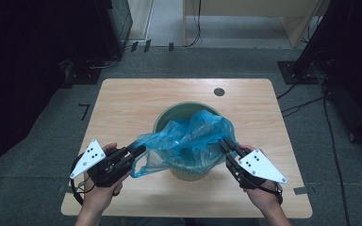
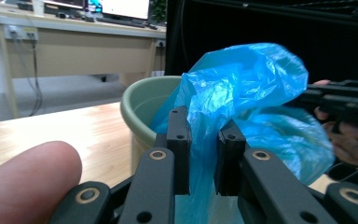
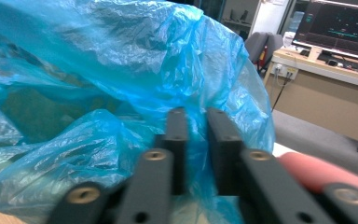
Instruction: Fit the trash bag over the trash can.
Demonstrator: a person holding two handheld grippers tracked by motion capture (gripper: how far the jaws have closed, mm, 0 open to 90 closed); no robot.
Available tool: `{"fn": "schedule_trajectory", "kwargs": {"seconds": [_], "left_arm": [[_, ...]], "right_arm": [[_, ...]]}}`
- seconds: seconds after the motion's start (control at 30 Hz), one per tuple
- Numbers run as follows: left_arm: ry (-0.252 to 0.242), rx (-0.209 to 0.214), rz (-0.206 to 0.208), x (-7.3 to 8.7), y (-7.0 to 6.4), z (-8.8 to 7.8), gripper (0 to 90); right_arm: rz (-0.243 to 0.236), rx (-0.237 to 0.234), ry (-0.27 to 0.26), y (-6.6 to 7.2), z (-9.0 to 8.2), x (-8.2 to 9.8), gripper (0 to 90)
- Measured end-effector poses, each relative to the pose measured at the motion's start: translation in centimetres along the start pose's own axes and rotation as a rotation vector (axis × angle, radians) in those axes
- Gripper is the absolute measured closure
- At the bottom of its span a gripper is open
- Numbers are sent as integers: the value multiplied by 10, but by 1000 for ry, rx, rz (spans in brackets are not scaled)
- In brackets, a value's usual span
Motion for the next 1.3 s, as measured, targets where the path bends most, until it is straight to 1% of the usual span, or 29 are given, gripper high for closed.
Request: {"fn": "schedule_trajectory", "kwargs": {"seconds": [0.07,0.13,0.17,0.23,0.27,0.3,0.33,0.47,0.5,0.53,0.57,0.63,0.7,0.77,0.83,0.93,1.0,1.07,1.17,1.23,1.27,1.3], "left_arm": [[19,-8,9,0,4,5,822],[28,-13,2,-1,9,9,838],[37,-21,-2,-1,12,13,839],[49,-43,-6,-2,20,19,834],[50,-47,-15,-3,22,21,832],[56,-53,-33,-5,26,25,831],[57,-55,-39,-6,29,27,830],[69,-90,-50,-8,41,39,812],[69,-108,-49,-8,45,42,789],[68,-145,-40,-8,49,45,728],[70,-170,-43,-7,54,48,715],[75,-170,-78,-5,60,55,738],[85,-185,-97,-1,65,63,789],[88,-192,-110,3,67,70,829],[85,-192,-116,5,65,73,848],[83,-199,-106,6,63,77,865],[85,-209,-104,7,65,79,883],[90,-208,-114,9,68,82,893],[110,-205,-133,15,73,88,897],[135,-206,-143,21,76,94,899],[149,-205,-149,25,77,98,900],[159,-203,-156,28,77,101,900]], "right_arm": [[-1,-6,-4,-1,-1,-3,889],[-5,-13,-9,-2,-3,-7,893],[-12,-18,-12,-2,-2,-10,893],[-13,-28,-17,-3,-1,-14,893],[-5,-30,-15,-5,1,-16,893],[2,-34,-12,-6,2,-17,893],[17,-43,-13,-9,5,-19,894],[69,-51,-2,-19,16,-22,893],[86,-50,3,-22,19,-22,894],[100,-48,10,-25,22,-22,894],[106,-43,14,-29,25,-22,894],[107,-30,20,-35,32,-21,895],[108,-6,35,-41,40,-19,895],[107,23,53,-48,50,-15,893],[120,38,78,-53,59,-11,893],[115,47,92,-58,69,-7,892],[113,49,104,-60,75,-4,891],[116,56,111,-63,79,-2,891],[135,68,143,-71,87,8,892],[155,75,172,-74,93,15,893],[171,68,185,-75,95,19,900],[217,53,180,-76,97,21,900]]}}
Point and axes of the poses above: each handheld gripper's, and its own axes: z roughly forward along the jaws, x roughly out of its underside, y roughly to its left, the point moved 8 cm from there along z, roughly forward along the jaws, and after that the axes turned 1 degree about y, right-handed, at the moved point
